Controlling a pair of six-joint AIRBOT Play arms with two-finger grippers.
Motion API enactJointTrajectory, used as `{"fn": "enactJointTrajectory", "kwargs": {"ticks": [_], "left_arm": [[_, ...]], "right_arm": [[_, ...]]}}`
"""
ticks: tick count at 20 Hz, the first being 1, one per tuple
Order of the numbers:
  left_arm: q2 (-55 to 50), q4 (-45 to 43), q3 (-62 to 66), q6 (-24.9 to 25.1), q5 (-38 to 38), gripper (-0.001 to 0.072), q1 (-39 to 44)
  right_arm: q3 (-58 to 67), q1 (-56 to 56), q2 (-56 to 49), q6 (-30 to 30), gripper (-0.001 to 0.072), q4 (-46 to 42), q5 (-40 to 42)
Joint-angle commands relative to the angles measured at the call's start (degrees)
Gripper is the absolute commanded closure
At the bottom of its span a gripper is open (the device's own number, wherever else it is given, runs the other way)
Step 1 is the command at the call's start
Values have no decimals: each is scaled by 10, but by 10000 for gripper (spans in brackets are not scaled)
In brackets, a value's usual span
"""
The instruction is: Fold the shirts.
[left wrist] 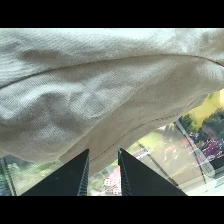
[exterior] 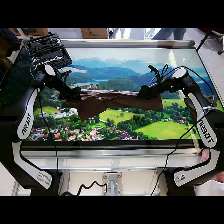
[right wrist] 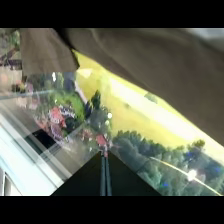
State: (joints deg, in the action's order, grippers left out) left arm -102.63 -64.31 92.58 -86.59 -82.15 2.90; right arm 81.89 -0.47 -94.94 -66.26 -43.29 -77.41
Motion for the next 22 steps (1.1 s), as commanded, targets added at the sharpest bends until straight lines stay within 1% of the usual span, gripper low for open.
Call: {"fn": "enactJointTrajectory", "kwargs": {"ticks": [1, 4, 8, 9, 10, 11, 12, 13, 14, 16, 17, 18, 20, 22], "left_arm": [[0, 0, 0, 0, 1, 514, 0], [0, 0, 0, 0, 5, 513, 0], [0, 2, 0, 0, 5, 514, 0], [0, 8, 0, 0, 0, 514, 0], [0, 14, 0, 0, 3, 513, 0], [0, 30, 0, 1, 19, 514, 0], [0, 61, 1, 10, 37, 515, 0], [0, 115, 1, 47, 54, 515, 0], [0, 176, 1, 93, 63, 516, 0], [0, 301, 3, 193, 76, 523, 0], [0, 329, 9, 224, 86, 524, 0], [0, 334, 19, 241, 102, 523, 0], [0, 304, 38, 240, 137, 523, 0], [0, 247, 43, 206, 173, 523, 0]], "right_arm": [[0, 0, 0, -1, 675, 2, 35], [0, 0, 0, -1, 676, 26, 51], [0, 0, 0, 4, 664, 23, 50], [0, 0, 0, 4, 520, 12, 48], [0, 0, 0, 5, 361, -5, 47], [0, 0, 0, 2, 333, -32, 47], [0, 0, 0, -10, 333, -66, 46], [0, 0, 0, -21, 334, -97, 43], [0, 0, 0, -32, 334, -125, 41], [0, 2, 0, -32, 333, -161, 41], [0, 1, 0, -32, 333, -172, 43], [0, 1, 0, -32, 333, -178, 47], [0, 1, 0, -31, 333, -185, 56], [0, 1, 0, -31, 332, -190, 68]]}}
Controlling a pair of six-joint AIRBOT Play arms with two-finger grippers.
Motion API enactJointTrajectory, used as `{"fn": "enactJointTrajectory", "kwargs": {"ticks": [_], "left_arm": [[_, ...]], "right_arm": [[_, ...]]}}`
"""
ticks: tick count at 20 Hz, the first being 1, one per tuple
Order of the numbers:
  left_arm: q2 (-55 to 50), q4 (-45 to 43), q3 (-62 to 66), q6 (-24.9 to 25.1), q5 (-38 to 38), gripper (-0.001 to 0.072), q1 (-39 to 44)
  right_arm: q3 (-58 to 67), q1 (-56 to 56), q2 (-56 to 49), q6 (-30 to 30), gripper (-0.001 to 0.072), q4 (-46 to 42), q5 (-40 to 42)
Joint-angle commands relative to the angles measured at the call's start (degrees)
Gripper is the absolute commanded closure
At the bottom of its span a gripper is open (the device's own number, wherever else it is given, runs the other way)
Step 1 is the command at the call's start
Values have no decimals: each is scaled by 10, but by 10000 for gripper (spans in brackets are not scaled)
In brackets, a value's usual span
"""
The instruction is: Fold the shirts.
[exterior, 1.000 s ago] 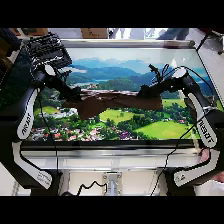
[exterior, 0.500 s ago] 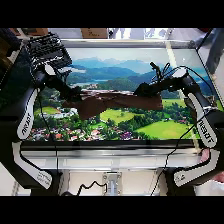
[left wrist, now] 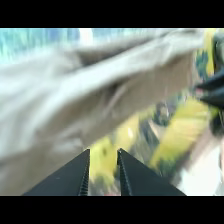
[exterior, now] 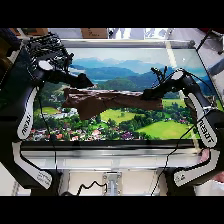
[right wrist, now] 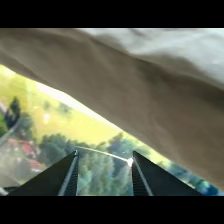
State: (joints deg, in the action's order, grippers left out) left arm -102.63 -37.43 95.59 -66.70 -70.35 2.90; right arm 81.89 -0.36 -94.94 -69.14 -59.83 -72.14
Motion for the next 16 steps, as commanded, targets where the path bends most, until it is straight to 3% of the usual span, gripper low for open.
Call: {"fn": "enactJointTrajectory", "kwargs": {"ticks": [1, 5, 7, 9, 10, 12, 16], "left_arm": [[0, -63, 13, -12, 63, 523, 0], [0, -246, 13, -87, 52, 508, 0], [0, -330, 13, -181, 50, 508, 0], [-5, -375, 13, -209, 29, 507, 0], [-11, -386, 13, -209, 11, 456, 0], [-28, -393, 13, -209, -26, 87, 0], [-64, -391, 13, -209, -78, 59, 0]], "right_arm": [[0, 0, 0, -3, 331, -25, 20], [0, 0, 0, 2, 329, -26, 24], [0, 0, 0, 2, 328, -26, 24], [0, 0, 0, 2, 328, -26, 22], [0, 0, 0, 2, 327, -26, 20], [0, 0, -3, 2, 246, -26, 10], [-12, 0, -12, 1, 246, -26, 0]]}}
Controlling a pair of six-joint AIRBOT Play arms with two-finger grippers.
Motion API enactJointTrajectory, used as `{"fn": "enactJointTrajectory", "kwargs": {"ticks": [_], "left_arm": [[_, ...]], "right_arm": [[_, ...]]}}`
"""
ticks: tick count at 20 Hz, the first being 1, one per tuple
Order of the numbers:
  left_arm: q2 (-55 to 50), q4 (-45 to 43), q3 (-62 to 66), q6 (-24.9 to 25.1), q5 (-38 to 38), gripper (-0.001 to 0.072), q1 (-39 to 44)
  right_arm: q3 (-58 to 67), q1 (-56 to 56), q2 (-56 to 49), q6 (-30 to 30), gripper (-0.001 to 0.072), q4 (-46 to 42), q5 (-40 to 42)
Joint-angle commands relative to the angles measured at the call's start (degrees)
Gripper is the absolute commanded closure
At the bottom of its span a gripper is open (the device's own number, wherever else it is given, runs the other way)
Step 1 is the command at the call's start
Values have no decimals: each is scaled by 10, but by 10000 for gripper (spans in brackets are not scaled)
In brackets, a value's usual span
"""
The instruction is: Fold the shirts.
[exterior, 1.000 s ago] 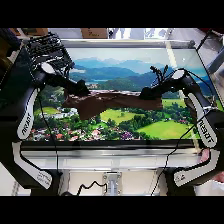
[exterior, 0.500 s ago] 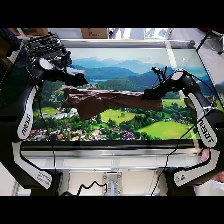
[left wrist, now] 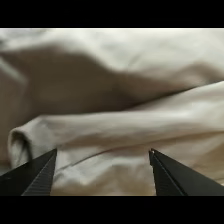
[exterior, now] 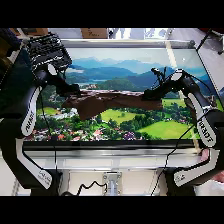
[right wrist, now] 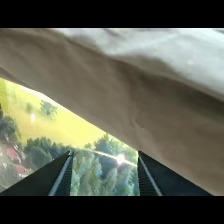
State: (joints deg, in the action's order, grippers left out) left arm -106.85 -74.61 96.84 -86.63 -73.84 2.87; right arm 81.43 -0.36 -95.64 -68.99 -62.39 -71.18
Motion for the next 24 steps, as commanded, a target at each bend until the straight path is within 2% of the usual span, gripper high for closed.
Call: {"fn": "enactJointTrajectory", "kwargs": {"ticks": [1, 6, 7, 8, 9, 10, 13, 16, 20, 24], "left_arm": [[-27, -16, 1, -11, -46, 60, 0], [-41, 27, 1, -9, -39, 77, 0], [-42, 47, 1, -3, -35, 113, 0], [-44, 69, 1, -3, -29, 284, 0], [-44, 89, 1, 2, -21, 540, 0], [-45, 114, 1, 15, -10, 703, 0], [-45, 166, 1, 25, 10, 699, 0], [-45, 168, 1, 24, 17, 699, 0], [-45, 143, 1, 24, 2, 699, 0], [-45, 59, 3, 14, -33, 699, -1]], "right_arm": [[-14, 0, -8, 0, 246, 0, -9], [-34, 0, -15, 0, 246, 5, -8], [-34, 0, -15, 0, 246, 12, -5], [-34, 0, -15, 1, 246, 18, -2], [-34, 0, -15, 3, 246, 27, -1], [-34, 0, -15, 7, 246, 35, -1], [-34, 0, -15, 14, 246, 41, 7], [-34, 0, -15, 13, 247, 28, 47], [-34, 0, -15, -49, 247, -92, 117], [-33, 36, -15, -105, 247, -197, 103]]}}
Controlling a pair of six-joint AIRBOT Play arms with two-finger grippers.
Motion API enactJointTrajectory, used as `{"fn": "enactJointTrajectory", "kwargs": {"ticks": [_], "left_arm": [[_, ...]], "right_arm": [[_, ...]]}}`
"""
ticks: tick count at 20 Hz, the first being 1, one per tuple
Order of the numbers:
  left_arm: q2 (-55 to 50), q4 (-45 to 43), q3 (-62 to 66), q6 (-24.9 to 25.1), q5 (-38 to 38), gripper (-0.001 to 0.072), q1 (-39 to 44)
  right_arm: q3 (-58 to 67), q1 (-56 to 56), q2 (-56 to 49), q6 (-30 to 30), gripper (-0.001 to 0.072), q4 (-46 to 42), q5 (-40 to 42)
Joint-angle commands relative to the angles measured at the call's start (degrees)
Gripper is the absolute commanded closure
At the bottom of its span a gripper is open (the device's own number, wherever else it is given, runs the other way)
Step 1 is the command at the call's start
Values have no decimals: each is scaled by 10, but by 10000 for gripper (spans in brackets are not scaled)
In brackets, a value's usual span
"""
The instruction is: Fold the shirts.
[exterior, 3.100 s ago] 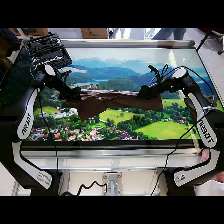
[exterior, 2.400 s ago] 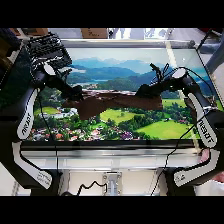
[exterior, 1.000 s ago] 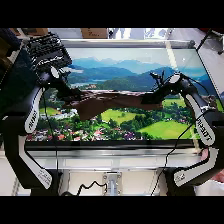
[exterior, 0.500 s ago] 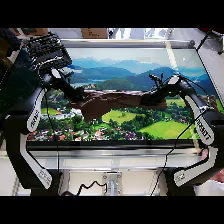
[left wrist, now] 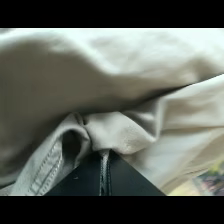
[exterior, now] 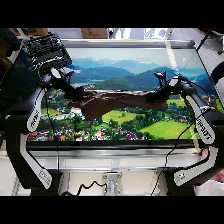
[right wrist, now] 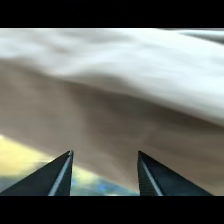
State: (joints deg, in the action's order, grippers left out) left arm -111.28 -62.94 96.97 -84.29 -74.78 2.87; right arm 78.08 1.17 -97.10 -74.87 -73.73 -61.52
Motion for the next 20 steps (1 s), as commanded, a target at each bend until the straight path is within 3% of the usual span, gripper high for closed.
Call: {"fn": "enactJointTrajectory", "kwargs": {"ticks": [1, 3, 8, 13, 20], "left_arm": [[0, -91, 4, -20, -31, 699, -1], [1, -130, 13, -30, -44, 699, -8], [1, -116, 30, -31, -76, 699, -36], [1, -108, 30, -29, -102, 699, -37], [1, -108, 30, -29, -106, 699, -37]], "right_arm": [[1, 44, 0, -57, 247, -84, -3], [1, 99, 0, -61, 246, -41, -35], [0, 191, 0, -12, 246, 101, -66], [0, 184, -25, 10, 246, 160, -83], [0, 171, -51, 27, 246, 178, -99]]}}
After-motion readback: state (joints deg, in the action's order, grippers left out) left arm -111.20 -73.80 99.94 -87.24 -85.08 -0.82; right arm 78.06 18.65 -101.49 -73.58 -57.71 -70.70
